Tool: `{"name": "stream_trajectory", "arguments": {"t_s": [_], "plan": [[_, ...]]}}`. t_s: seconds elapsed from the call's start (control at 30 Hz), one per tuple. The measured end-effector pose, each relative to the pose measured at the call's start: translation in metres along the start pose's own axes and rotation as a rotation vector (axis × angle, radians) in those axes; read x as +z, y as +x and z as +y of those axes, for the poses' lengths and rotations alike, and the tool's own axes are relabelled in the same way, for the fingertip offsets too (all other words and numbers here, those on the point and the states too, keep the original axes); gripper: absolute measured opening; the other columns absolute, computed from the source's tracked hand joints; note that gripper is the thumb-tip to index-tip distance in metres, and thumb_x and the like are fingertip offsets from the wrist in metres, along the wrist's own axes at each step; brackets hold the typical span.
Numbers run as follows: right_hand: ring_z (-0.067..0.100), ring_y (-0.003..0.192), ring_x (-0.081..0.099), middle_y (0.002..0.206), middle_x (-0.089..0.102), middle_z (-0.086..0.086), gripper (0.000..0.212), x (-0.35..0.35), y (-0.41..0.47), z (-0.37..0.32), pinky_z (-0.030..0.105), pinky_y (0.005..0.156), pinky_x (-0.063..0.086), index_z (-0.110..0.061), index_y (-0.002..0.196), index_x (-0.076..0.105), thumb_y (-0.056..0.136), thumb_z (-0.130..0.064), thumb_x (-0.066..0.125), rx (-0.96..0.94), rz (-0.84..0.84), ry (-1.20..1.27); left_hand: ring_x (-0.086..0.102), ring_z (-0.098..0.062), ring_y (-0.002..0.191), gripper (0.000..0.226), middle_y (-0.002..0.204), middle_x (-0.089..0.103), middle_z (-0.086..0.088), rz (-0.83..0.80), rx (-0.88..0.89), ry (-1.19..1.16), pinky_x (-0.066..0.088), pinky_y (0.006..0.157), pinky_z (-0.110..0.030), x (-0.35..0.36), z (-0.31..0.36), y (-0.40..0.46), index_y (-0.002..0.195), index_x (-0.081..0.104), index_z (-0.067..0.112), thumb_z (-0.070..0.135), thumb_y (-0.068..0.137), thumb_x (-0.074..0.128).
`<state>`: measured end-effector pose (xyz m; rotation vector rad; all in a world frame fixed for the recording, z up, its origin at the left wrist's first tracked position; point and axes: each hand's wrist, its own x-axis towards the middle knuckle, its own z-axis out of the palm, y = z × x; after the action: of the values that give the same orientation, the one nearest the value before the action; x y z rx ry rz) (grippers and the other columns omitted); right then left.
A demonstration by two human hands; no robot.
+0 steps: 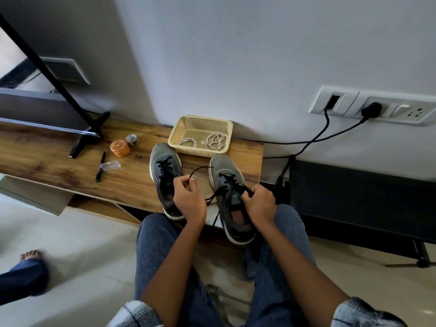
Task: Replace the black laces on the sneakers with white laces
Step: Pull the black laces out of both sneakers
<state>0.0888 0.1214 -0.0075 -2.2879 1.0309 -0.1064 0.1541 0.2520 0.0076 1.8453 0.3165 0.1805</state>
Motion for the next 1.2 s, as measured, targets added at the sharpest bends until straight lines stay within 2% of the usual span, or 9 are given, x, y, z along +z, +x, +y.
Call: {"name": "stream_trajectory", "arguments": {"t_s": [0.1, 0.17, 0.23, 0.33, 0.47, 0.7, 0.8, 1.03, 1.2], "plan": [[0.025, 0.079, 0.062, 0.084, 0.065, 0.008, 0.021, 0.006, -0.003, -0.003, 0.033, 0.061, 0.048, -0.009, 0.084, 0.06, 0.09, -0.028, 0.056, -0.027, -0.002, -0.012, 0.056, -0.004, 0.085, 0.024, 0.101, 0.06, 0.003, -0.154, -0.017, 0.089, 0.043, 0.073, -0.01, 0.002, -0.005, -0.005, 0.117, 0.056, 0.012, 0.014, 0.094, 0.053], [0.025, 0.079, 0.062, 0.085, 0.065, 0.008, 0.019, 0.005, -0.003, -0.001, 0.035, 0.064, 0.05, -0.01, 0.085, 0.061, 0.09, -0.027, 0.056, -0.042, 0.011, 0.005, 0.054, -0.015, 0.113, 0.043, 0.128, 0.054, -0.002, -0.237, -0.002, 0.161, 0.044, 0.094, -0.026, 0.006, -0.012, -0.011, 0.135, 0.046, 0.015, 0.015, 0.092, 0.054], [0.024, 0.081, 0.062, 0.086, 0.065, 0.006, 0.016, 0.003, -0.003, 0.003, 0.034, 0.064, 0.049, -0.011, 0.087, 0.062, 0.09, -0.026, 0.056, -0.071, 0.025, 0.028, 0.043, -0.024, 0.127, 0.058, 0.142, 0.042, -0.007, -0.251, 0.02, 0.238, 0.036, 0.103, -0.034, 0.008, -0.014, -0.019, 0.144, 0.034, 0.014, 0.015, 0.09, 0.057], [0.022, 0.082, 0.062, 0.087, 0.063, 0.003, 0.013, 0.004, -0.005, 0.005, 0.033, 0.063, 0.047, -0.014, 0.09, 0.06, 0.091, -0.026, 0.056, -0.122, 0.042, 0.04, 0.039, -0.025, 0.124, 0.05, 0.138, 0.043, -0.006, -0.223, 0.132, 0.334, 0.034, 0.095, -0.032, 0.01, -0.013, -0.034, 0.136, 0.043, 0.018, 0.021, 0.089, 0.06], [0.021, 0.085, 0.061, 0.1, 0.059, 0.001, 0.011, 0.01, -0.006, 0.008, 0.038, 0.066, 0.051, -0.018, 0.101, 0.054, 0.091, -0.023, 0.053, -0.24, 0.052, -0.009, 0.045, -0.021, 0.115, 0.028, 0.116, 0.059, 0.003, -0.328, 0.317, 0.609, 0.038, 0.091, -0.039, 0.011, -0.019, -0.04, 0.115, 0.059, 0.026, 0.039, 0.092, 0.053], [0.023, 0.119, 0.04, 0.13, 0.044, 0.004, 0.042, 0.018, 0.0, 0.013, 0.038, 0.094, 0.042, -0.024, 0.137, 0.046, 0.095, -0.021, 0.049, -0.44, -0.091, -0.226, 0.056, -0.019, 0.107, 0.05, 0.117, 0.064, 0.002, -0.501, 0.466, 0.717, 0.046, 0.085, -0.033, 0.013, -0.022, -0.036, 0.122, 0.062, 0.02, 0.053, 0.086, 0.05], [0.024, 0.114, 0.043, 0.124, 0.049, 0.005, 0.036, 0.018, 0.004, 0.015, 0.039, 0.09, 0.044, -0.019, 0.131, 0.054, 0.095, -0.02, 0.05, -0.475, -0.065, -0.195, 0.052, -0.022, 0.114, 0.044, 0.126, 0.057, -0.003, -0.579, 0.379, 0.667, 0.047, 0.088, -0.034, 0.019, -0.028, -0.043, 0.131, 0.052, 0.016, 0.042, 0.096, 0.047], [0.024, 0.08, 0.057, 0.087, 0.06, 0.006, 0.004, 0.014, 0.009, 0.009, 0.036, 0.058, 0.052, -0.009, 0.082, 0.067, 0.081, -0.013, 0.069, -0.664, 0.087, -0.206, 0.047, -0.022, 0.123, 0.042, 0.137, 0.051, -0.003, -0.534, 0.272, 0.571, 0.045, 0.094, -0.037, 0.028, -0.034, -0.051, 0.139, 0.046, 0.015, 0.033, 0.102, 0.034], [0.018, 0.084, 0.053, 0.096, 0.055, 0.005, 0.018, 0.017, 0.008, 0.014, 0.034, 0.066, 0.048, -0.008, 0.092, 0.06, 0.096, -0.021, 0.048, -0.643, 0.001, -0.08, 0.051, -0.02, 0.119, 0.039, 0.13, 0.057, -0.003, -0.485, 0.199, 0.502, 0.045, 0.091, -0.035, 0.028, -0.035, -0.051, 0.136, 0.049, 0.019, 0.032, 0.101, 0.038]]}}
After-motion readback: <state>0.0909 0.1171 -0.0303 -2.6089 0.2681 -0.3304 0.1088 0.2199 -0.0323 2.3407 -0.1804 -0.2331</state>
